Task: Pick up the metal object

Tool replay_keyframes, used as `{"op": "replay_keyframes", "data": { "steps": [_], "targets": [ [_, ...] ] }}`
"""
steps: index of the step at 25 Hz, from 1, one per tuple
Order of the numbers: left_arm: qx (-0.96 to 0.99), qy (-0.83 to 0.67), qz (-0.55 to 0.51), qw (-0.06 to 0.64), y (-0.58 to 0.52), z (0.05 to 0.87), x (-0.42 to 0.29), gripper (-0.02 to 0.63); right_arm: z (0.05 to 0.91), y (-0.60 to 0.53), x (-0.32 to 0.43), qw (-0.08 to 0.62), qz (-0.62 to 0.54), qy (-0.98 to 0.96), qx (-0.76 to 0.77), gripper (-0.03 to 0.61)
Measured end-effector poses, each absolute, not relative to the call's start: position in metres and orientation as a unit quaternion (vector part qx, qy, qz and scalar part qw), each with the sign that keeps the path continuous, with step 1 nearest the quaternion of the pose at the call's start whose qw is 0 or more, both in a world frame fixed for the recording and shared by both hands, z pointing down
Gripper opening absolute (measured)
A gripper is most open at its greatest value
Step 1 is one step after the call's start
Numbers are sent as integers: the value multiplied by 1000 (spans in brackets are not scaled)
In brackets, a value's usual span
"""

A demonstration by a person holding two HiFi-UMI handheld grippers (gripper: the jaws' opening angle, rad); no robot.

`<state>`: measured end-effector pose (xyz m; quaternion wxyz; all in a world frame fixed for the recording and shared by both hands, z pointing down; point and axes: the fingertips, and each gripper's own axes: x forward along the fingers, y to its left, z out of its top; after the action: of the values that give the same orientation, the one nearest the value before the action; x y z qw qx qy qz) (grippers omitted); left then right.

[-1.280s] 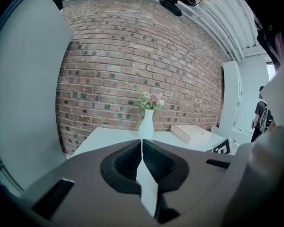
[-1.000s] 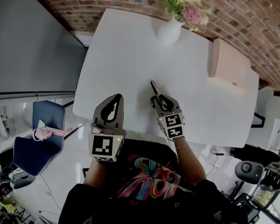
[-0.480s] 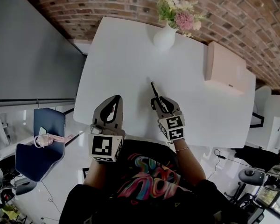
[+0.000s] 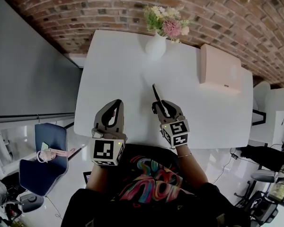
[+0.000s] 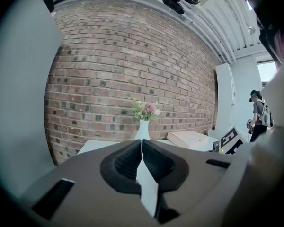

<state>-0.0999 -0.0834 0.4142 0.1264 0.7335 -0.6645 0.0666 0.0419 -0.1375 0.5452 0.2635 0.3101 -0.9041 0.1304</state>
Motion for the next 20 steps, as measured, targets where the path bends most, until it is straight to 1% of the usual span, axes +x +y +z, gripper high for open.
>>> {"op": "replay_keyframes", "data": {
  "steps": [10, 20],
  "targets": [
    [763, -635, 63, 105, -104, 397, -76, 29, 490, -153, 65, 213, 123, -904, 349, 106],
    [792, -599, 66, 97, -119, 388, -49, 29, 437, -159, 105, 168, 98, -900, 390, 105]
  ]
}}
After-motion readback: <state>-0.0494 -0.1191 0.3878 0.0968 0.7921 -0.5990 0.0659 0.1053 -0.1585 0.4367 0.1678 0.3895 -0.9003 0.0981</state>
